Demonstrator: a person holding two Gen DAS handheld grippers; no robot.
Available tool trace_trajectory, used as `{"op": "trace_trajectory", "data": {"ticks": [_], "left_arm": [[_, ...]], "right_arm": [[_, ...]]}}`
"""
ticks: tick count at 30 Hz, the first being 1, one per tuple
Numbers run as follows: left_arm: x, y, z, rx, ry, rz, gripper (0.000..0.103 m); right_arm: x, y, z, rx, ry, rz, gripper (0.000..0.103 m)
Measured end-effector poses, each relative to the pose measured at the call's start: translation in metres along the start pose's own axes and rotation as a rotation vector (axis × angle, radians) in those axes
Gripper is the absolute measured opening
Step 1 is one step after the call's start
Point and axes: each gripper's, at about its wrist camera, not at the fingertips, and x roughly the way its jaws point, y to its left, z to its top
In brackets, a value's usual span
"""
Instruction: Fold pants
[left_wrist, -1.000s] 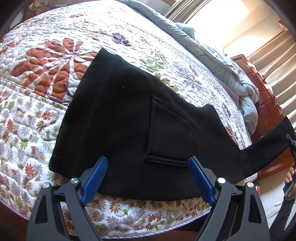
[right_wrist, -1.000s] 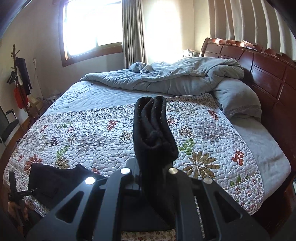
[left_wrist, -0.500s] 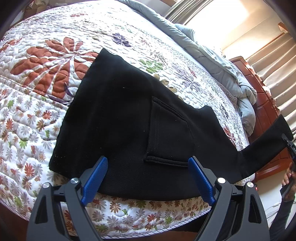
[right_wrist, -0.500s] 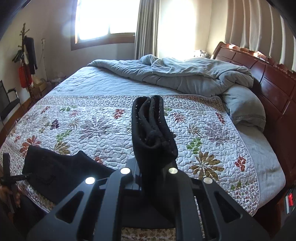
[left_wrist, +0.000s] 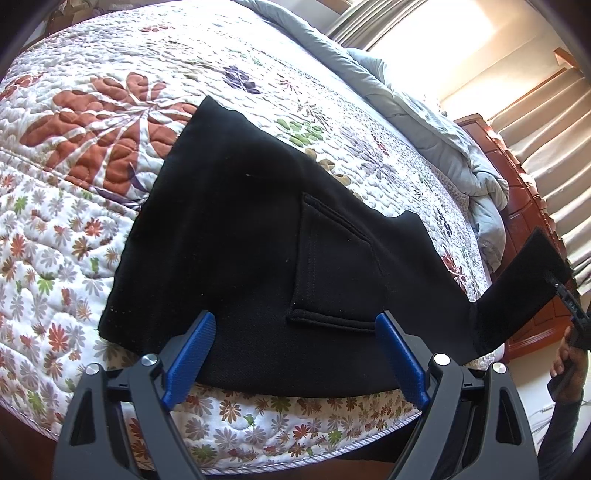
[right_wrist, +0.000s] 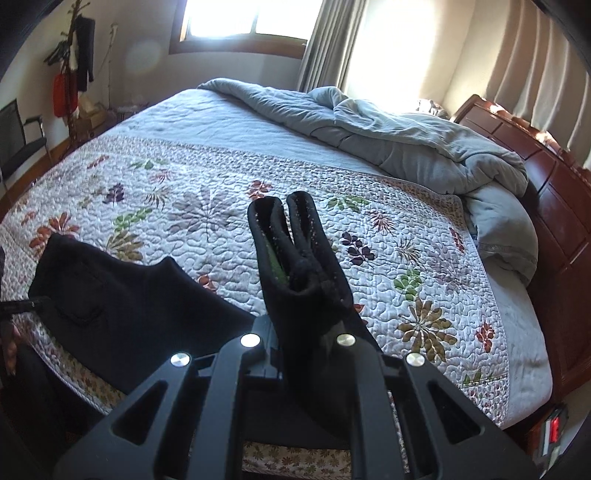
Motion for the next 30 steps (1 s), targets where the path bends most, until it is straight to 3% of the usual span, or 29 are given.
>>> {"op": "trace_trajectory", "data": {"ticks": [17, 30], "left_arm": [[-0.008, 0.009, -0.002, -0.014, -0.007, -0.037, 0.087], [-0.009, 0.018, 0.0, -0.044, -0.009, -0.086, 0.084]], "right_arm": [[0.025, 0.05, -0.007, -0.102, 0.063, -0.009, 0.009], [0.062, 0.104, -0.026, -0.297, 0.11, -0.088, 0.009]]}}
